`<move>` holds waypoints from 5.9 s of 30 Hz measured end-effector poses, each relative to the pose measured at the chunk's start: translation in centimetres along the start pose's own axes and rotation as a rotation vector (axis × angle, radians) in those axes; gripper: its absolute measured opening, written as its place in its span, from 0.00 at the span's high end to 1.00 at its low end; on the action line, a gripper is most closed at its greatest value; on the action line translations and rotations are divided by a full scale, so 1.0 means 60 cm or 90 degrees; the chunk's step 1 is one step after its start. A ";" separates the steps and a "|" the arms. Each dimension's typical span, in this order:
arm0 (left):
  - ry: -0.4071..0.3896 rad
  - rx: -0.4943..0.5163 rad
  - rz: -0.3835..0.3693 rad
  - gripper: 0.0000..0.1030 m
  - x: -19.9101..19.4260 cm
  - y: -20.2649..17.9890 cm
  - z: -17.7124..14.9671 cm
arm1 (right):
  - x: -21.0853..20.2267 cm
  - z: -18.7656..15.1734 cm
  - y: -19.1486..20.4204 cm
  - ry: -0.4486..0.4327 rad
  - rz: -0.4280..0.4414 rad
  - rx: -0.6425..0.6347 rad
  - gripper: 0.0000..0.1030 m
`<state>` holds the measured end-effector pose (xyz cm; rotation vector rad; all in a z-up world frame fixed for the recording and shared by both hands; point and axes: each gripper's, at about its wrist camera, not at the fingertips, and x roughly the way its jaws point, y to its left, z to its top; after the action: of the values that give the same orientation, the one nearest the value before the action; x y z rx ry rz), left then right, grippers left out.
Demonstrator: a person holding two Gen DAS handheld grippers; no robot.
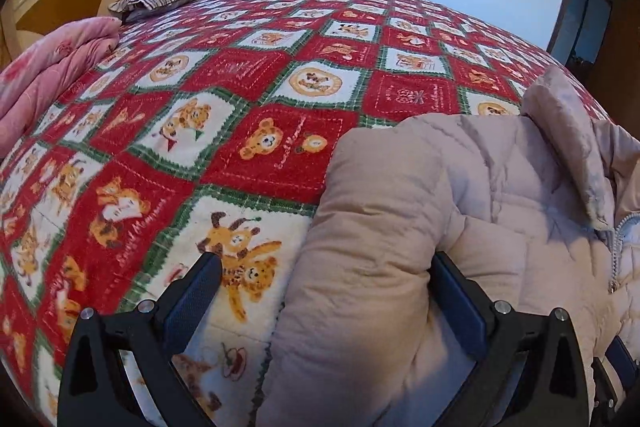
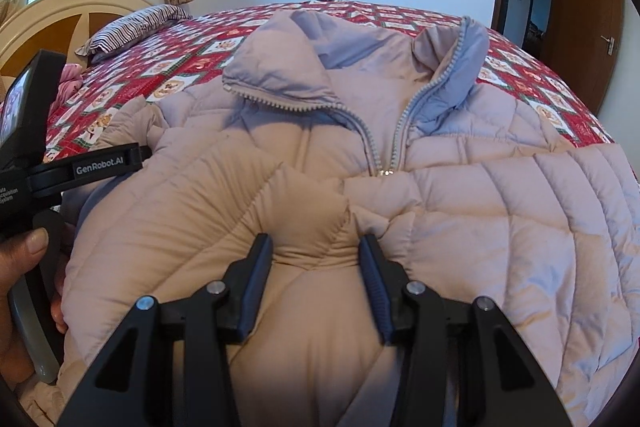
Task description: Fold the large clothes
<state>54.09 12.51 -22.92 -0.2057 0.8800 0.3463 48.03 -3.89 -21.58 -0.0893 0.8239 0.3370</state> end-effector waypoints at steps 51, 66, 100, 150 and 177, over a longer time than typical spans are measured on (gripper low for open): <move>-0.081 0.259 -0.194 0.97 -0.016 -0.221 0.156 | 0.033 0.221 -0.286 0.040 -0.077 -0.032 0.93; -0.105 0.306 -0.143 0.98 -0.043 -0.200 0.056 | 0.033 0.136 -0.284 0.048 -0.111 -0.068 0.96; -0.062 0.175 -0.086 0.04 0.050 -0.255 0.142 | 0.079 0.215 -0.220 0.008 -0.030 0.036 0.35; 0.005 0.200 -0.081 0.01 0.116 -0.274 0.105 | 0.151 0.169 -0.214 0.056 -0.117 -0.006 0.29; -0.020 0.203 -0.091 0.01 0.038 -0.258 0.128 | 0.135 0.174 -0.222 0.090 -0.130 -0.005 0.17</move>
<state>66.81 1.09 -19.41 0.0316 0.8712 0.0737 64.86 -12.20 -21.14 -0.2055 0.9446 0.1419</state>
